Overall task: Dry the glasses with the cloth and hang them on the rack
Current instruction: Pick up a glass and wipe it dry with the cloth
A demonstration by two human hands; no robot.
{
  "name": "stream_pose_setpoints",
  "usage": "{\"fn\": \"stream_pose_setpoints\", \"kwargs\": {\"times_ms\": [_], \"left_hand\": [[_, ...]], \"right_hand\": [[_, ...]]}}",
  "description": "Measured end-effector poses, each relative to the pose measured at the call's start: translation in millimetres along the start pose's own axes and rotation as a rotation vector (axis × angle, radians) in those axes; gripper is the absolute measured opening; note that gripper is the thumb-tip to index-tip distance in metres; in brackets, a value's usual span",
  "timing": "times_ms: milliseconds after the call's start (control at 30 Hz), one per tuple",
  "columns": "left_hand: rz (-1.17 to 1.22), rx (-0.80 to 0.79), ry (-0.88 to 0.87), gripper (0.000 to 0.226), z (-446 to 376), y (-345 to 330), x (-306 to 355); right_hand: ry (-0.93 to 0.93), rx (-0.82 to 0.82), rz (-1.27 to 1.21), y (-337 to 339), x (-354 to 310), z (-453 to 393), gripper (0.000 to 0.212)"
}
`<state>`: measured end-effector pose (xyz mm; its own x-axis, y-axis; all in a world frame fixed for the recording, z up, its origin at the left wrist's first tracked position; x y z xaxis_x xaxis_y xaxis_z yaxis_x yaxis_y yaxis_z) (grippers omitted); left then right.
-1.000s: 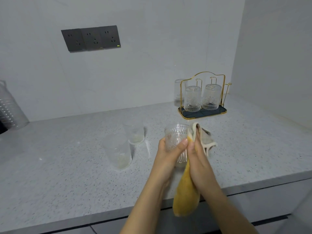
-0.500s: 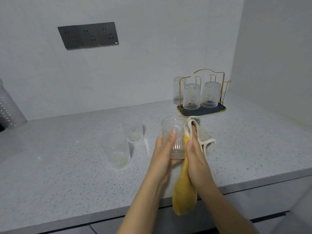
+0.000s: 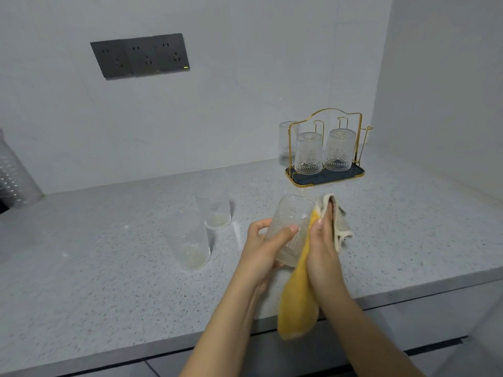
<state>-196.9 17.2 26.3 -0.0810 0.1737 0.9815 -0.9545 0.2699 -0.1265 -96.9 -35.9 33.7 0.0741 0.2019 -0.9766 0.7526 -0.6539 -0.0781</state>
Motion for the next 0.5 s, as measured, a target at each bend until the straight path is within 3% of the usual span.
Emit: {"fn": "stream_pose_setpoints", "kwargs": {"times_ms": [100, 167, 267, 367, 500], "left_hand": [[-0.131, 0.023, -0.071, 0.071, -4.0, 7.8, 11.4], [-0.194, 0.048, -0.129, 0.064, -11.3, 11.8, 22.4], [-0.229, 0.150, -0.193, 0.074, -23.9, 18.5, 39.7], [-0.258, 0.163, -0.214, 0.076, -30.9, 16.9, 50.2], [-0.283, 0.095, -0.170, 0.058, -39.6, 11.3, 51.7]], "right_hand": [[-0.130, 0.024, 0.047, 17.3, 4.1, -21.2, 0.047], [-0.142, -0.046, 0.039, 21.6, 3.3, -24.7, 0.044], [-0.133, -0.091, 0.059, 24.9, 3.3, -22.5, 0.032], [-0.237, -0.146, -0.007, 22.7, 10.8, -22.3, 0.033], [-0.381, -0.253, -0.187, 18.2, 14.8, -27.1, 0.060]]}}
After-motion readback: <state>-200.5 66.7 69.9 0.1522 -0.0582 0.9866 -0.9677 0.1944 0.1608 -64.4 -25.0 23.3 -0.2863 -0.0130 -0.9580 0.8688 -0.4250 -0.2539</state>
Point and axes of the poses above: each hand's wrist, its own z-axis away from the middle knuckle, its own y-axis out of the back of the hand, x = y × z, the point moved 4 cm from there along -z, towards the middle knuckle, and after that the axes turned 6 degrees about x, right-handed, at the moved point
